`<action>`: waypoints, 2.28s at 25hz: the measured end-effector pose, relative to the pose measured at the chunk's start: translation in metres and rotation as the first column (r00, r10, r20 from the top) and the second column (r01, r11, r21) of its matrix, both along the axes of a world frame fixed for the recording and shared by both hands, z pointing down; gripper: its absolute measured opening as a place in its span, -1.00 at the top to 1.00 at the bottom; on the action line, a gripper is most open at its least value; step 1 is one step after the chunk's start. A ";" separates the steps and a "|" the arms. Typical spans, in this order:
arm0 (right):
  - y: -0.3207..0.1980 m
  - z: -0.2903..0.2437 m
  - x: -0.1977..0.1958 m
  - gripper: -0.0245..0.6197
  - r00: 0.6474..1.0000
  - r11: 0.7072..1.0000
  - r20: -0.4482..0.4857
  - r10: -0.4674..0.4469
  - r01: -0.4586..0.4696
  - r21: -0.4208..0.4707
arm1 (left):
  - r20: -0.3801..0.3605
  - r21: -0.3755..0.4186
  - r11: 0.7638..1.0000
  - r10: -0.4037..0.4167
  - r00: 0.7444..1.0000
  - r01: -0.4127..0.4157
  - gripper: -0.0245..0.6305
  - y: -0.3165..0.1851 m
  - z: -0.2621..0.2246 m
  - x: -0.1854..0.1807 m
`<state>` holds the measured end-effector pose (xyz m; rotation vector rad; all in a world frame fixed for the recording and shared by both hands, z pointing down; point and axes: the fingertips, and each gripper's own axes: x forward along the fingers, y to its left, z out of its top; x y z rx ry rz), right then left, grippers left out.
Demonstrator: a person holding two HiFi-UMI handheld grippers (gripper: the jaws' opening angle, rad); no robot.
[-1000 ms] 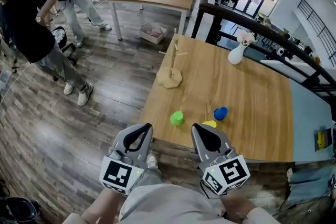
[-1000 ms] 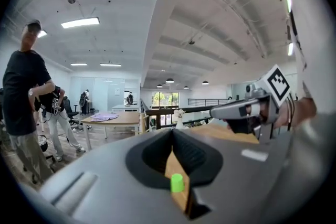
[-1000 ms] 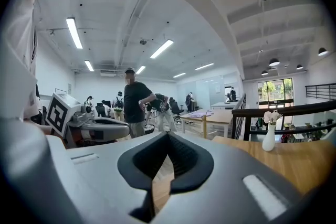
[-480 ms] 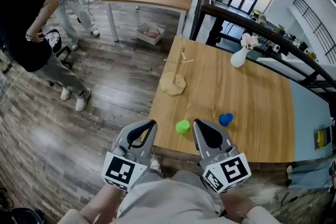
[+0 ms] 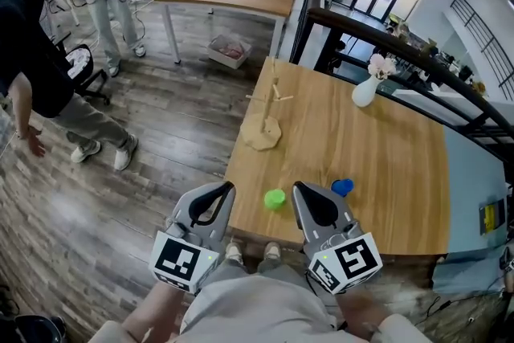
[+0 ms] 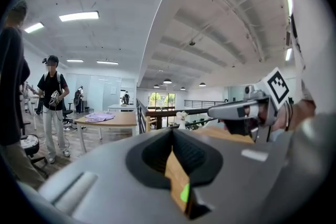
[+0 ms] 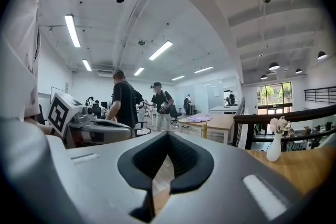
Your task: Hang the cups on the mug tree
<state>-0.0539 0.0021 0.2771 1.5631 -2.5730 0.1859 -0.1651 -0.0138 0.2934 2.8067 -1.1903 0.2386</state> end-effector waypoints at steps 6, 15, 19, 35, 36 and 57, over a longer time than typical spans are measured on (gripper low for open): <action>-0.005 0.000 0.024 0.80 1.000 0.999 0.017 -0.026 0.026 -0.020 | -0.009 -0.017 1.000 -0.018 1.000 0.018 0.92 -0.003 -0.005 0.026; -0.024 0.036 0.037 0.61 0.998 0.994 0.014 -0.054 0.055 -0.092 | 0.022 -0.069 0.997 -0.044 0.999 0.045 0.92 -0.020 0.020 0.041; -0.031 0.069 0.045 0.53 0.998 0.990 0.015 -0.060 0.062 -0.129 | 0.052 -0.061 0.997 -0.038 0.998 0.041 0.92 -0.026 0.044 0.051; -0.050 0.233 0.051 0.28 0.997 0.944 -0.034 -0.072 0.057 -0.326 | 0.116 -0.190 0.982 0.033 0.993 -0.010 0.92 -0.047 0.175 0.085; -0.051 0.242 0.052 0.26 0.997 0.939 -0.036 -0.072 0.055 -0.339 | 0.119 -0.201 0.979 0.036 0.992 -0.012 0.92 -0.048 0.184 0.087; -0.056 0.386 0.040 0.10 0.965 0.886 -0.224 -0.139 0.020 -0.464 | 0.169 -0.347 0.937 0.101 0.980 -0.037 0.92 -0.051 0.320 0.092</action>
